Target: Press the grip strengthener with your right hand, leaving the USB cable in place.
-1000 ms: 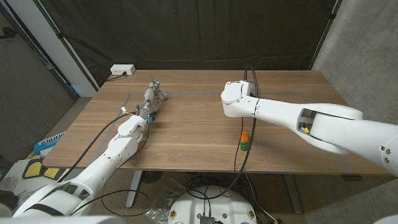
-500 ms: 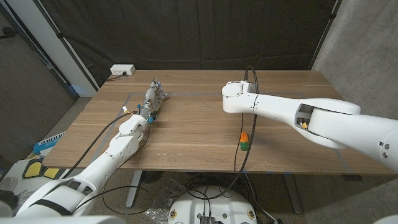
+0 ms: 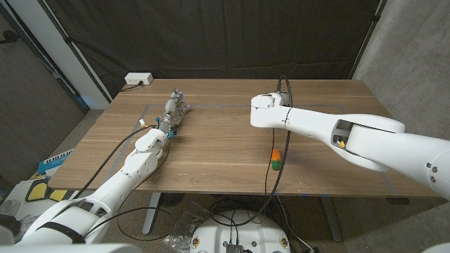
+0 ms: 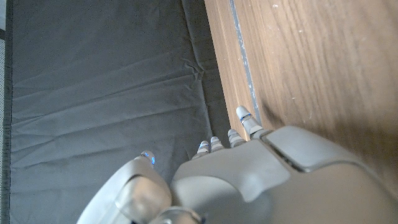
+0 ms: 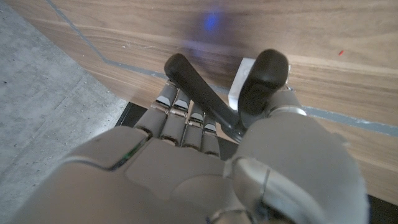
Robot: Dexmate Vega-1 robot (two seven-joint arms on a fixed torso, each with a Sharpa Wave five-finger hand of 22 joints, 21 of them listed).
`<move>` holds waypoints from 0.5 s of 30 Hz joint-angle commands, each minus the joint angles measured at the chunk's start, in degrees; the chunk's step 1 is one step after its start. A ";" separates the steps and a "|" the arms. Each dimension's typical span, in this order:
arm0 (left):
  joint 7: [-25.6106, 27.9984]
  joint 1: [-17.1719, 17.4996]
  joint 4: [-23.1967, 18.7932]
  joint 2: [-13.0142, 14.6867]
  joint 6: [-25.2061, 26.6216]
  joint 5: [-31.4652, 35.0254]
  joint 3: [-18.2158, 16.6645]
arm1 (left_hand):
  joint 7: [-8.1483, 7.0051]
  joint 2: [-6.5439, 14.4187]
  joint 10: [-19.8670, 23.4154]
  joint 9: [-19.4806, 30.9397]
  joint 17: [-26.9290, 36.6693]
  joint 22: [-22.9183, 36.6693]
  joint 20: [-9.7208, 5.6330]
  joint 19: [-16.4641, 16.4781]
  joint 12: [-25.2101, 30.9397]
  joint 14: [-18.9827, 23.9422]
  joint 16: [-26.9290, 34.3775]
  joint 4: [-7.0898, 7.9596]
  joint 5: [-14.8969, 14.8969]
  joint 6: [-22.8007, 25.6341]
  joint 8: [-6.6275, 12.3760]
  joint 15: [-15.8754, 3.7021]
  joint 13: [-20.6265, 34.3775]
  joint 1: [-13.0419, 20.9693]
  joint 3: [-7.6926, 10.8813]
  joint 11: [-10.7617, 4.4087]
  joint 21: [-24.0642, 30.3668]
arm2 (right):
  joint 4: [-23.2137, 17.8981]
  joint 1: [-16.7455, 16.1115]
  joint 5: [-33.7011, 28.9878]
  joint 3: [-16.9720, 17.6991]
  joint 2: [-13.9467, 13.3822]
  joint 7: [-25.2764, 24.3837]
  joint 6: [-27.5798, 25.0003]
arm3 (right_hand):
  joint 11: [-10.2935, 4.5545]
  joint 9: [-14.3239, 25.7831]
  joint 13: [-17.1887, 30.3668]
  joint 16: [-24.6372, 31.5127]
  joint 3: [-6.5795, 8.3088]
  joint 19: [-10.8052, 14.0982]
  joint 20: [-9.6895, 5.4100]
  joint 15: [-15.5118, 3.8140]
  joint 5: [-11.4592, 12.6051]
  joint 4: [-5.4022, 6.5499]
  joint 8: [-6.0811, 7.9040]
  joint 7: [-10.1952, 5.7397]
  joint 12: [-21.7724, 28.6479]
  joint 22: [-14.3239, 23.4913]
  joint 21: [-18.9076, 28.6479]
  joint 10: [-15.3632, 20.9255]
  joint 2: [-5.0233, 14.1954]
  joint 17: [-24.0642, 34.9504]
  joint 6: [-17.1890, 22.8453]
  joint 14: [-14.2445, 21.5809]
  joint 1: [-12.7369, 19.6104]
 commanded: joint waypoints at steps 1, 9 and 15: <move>-0.26 -0.17 -0.03 -0.06 -0.06 0.12 0.15 | -0.83 2.58 -15.68 0.31 0.23 0.17 -3.78 -19.17 0.20 -17.09 0.06 -0.18 0.35 -14.38 0.21 -2.58 0.28 0.11 -0.01 0.64 -0.44 | -5.09 -6.86 -2.75 8.39 -1.08 -12.88 -0.15 | -3.64 0.59 0.85 1.22 -1.61 1.50 -0.27 -13.42 -0.57 0.61 0.97 -1.02 2.08 0.67 1.63 7.06 1.65 0.87 3.50 9.21 2.27; 0.06 0.15 -0.92 0.23 0.16 0.18 0.09 | -1.16 2.58 -15.76 0.33 0.23 0.18 -3.72 -19.12 0.18 -17.14 0.05 -0.18 0.37 -14.37 0.20 -2.57 0.28 0.13 -0.04 0.65 -0.58 | -9.70 -12.62 -2.48 14.82 -1.86 -25.45 2.62 | -4.50 1.06 1.41 1.95 -1.13 3.67 -1.66 -14.51 -0.11 -0.89 1.31 -1.71 3.33 1.55 3.88 8.99 1.97 1.65 5.69 12.68 5.44; 0.13 0.20 -1.31 0.37 0.23 0.29 0.15 | -1.33 2.58 -15.80 0.34 0.23 0.19 -3.65 -19.09 0.17 -17.14 0.05 -0.17 0.39 -14.36 0.20 -2.56 0.28 0.13 -0.06 0.65 -0.67 | -10.78 -15.12 -2.03 17.83 -1.74 -31.28 4.52 | -5.44 1.55 1.89 3.34 -0.28 5.47 -3.32 -14.72 0.29 -1.97 1.61 -2.61 4.10 2.53 6.44 10.37 2.99 3.20 7.59 15.81 11.22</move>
